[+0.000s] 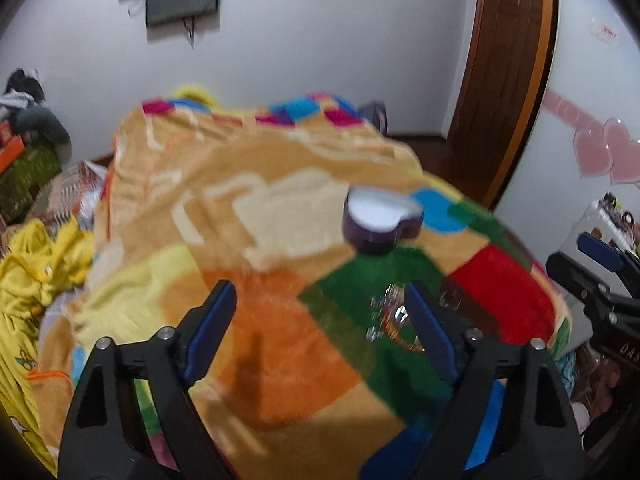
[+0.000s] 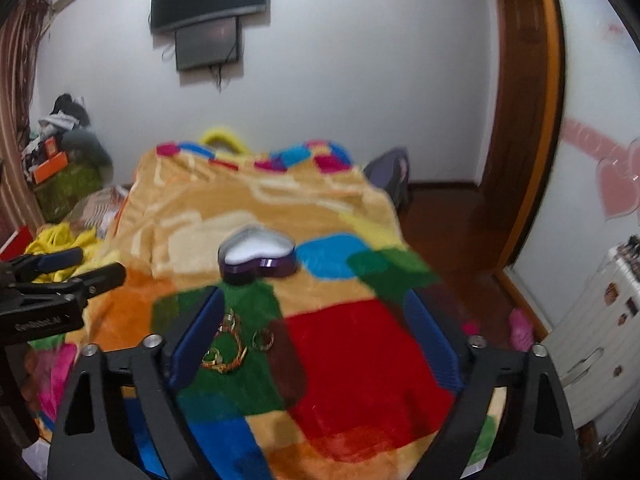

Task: Organize jewelry
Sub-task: 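Grasp the silver pendant necklace with the left gripper while the right gripper grasps a gold ring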

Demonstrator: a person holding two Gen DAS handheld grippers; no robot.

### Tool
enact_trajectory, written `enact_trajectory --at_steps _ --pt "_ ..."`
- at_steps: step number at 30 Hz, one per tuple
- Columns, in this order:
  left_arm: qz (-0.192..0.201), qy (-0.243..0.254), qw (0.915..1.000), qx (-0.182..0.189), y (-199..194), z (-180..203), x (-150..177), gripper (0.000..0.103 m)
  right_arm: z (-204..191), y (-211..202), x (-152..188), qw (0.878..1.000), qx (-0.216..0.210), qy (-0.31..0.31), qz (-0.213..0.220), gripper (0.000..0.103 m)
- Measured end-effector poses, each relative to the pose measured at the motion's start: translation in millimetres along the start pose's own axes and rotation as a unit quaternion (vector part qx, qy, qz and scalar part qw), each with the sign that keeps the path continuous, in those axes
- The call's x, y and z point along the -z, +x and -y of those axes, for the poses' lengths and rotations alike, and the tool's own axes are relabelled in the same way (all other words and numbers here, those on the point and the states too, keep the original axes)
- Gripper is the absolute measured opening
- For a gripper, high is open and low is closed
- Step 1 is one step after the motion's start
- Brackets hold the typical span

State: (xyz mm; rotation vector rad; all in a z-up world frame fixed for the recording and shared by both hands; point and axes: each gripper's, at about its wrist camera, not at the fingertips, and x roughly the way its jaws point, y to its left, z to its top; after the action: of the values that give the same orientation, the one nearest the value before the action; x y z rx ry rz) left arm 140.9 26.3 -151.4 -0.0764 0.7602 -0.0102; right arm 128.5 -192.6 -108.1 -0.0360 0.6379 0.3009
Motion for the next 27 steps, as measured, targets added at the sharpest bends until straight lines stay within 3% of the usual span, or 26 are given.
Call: enact_trajectory --at_steps 2,5,14,21,25,27 --pt "-0.028 0.001 0.9996 0.010 14 -1 5 0.070 3 14 6 0.999 -0.015 0.003 -0.028 0.074" --pt "-0.060 0.001 0.9977 0.033 29 -1 12 0.062 4 31 13 0.998 -0.031 0.004 -0.056 0.063" --pt "-0.105 0.025 0.9905 0.086 56 15 22 0.030 4 65 29 0.989 -0.088 0.003 -0.122 0.042" --pt "-0.112 0.026 0.9887 0.097 67 17 25 0.023 -6 80 30 0.986 -0.103 -0.018 -0.134 0.035" --pt "-0.113 0.026 0.9881 0.101 71 17 24 0.009 -11 89 30 0.985 -0.102 -0.030 -0.135 0.025" --pt "-0.111 0.025 0.9882 0.103 71 16 24 0.009 -12 89 29 0.985 -0.104 -0.030 -0.134 0.020"
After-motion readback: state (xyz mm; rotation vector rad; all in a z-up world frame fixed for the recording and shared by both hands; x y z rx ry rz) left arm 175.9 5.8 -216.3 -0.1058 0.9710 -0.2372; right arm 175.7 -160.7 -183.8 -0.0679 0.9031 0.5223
